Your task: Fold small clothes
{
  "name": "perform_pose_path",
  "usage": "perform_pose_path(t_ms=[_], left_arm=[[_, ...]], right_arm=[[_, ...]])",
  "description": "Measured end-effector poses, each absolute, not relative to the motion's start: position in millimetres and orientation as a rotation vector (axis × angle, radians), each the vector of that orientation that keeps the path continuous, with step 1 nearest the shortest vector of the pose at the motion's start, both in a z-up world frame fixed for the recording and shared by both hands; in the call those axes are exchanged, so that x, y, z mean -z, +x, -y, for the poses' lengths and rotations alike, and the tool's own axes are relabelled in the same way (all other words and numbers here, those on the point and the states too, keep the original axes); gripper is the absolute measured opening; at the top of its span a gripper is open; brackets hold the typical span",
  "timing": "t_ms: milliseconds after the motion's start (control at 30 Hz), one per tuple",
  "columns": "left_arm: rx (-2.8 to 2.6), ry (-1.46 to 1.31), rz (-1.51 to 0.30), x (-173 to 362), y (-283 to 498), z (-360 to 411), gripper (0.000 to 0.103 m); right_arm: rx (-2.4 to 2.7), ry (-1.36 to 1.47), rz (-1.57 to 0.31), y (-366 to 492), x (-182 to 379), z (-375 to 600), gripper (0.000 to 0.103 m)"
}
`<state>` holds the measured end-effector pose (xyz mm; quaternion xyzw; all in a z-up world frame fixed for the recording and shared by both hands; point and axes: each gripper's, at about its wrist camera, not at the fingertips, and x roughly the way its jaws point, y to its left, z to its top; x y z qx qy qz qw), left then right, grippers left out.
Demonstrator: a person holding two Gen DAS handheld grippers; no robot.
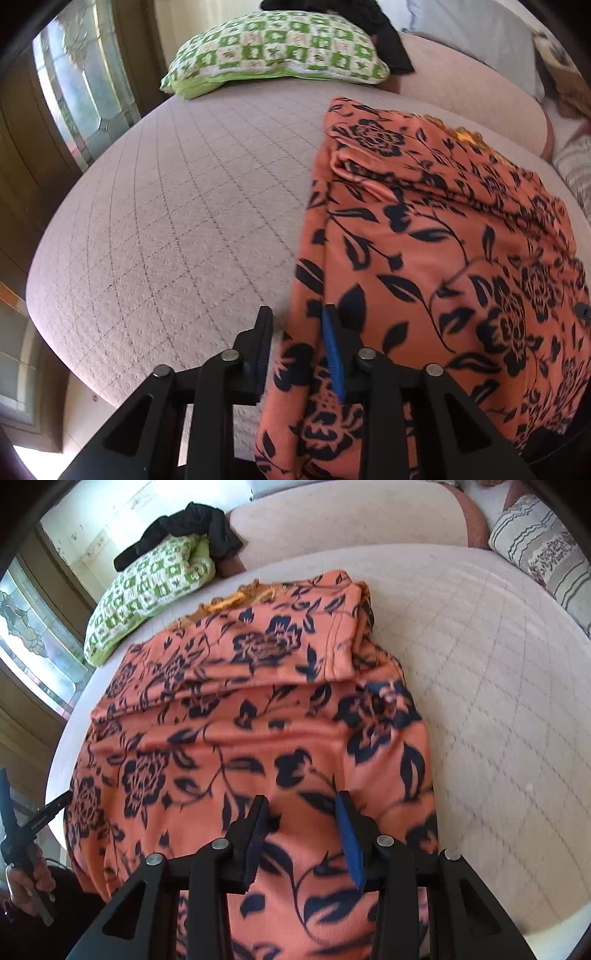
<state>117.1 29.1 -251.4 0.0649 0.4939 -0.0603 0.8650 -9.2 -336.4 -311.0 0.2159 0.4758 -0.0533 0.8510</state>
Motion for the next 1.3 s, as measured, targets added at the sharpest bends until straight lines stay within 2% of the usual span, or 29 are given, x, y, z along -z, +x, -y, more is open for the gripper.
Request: perform_pose_path(t_ms=[67,100,167,200,233,367,533,733,933,1300], left_arm=[[0.126,0.141,-1.033,249.3,111.4,-28.7,0.028],[0.121,0.134,-1.04,249.6,111.0,-30.1,0.033],[0.097,0.11,-1.05,249.3,107.8,-36.2,0.049],[0.081,0.091,-1.057,249.2,105.2,-41.0,0.064],[0.063,0.058,-1.075,250.6,105.2,-46.9,0.073],[0.054,-0.041,-1.117,252.8,99.8,-64.0,0.073],[0.082,-0.021,-1.149,255.2,82.3,-63.7,0.073],[0.101,-0.004,-1.191,258.7,65.9,-63.8,0.074],[0.098,-0.075,-1.275,269.5,42.5,-92.7,0.074],[0.226,-0.153,-1.301,277.7,22.9,-106.3,0.074]], right_arm=[[0.106,0.448,-1.023,-15.2,310.2,332.4,0.042],[0.1,0.443,-1.034,-18.4,309.7,330.4,0.042],[0.056,0.439,-1.064,-26.2,307.9,327.9,0.05],[0.019,0.462,-1.081,-30.6,307.5,328.5,0.06],[-0.006,0.485,-1.091,-34.1,307.6,329.0,0.067],[-0.059,0.604,-1.139,-55.0,302.4,340.5,0.067],[-0.025,0.748,-1.091,-82.0,286.9,376.2,0.067],[-0.082,0.894,-1.186,-96.5,305.1,379.1,0.068],[-0.05,0.843,-1.237,-89.2,319.7,350.9,0.068],[0.011,0.709,-1.273,-88.3,296.7,350.4,0.068]])
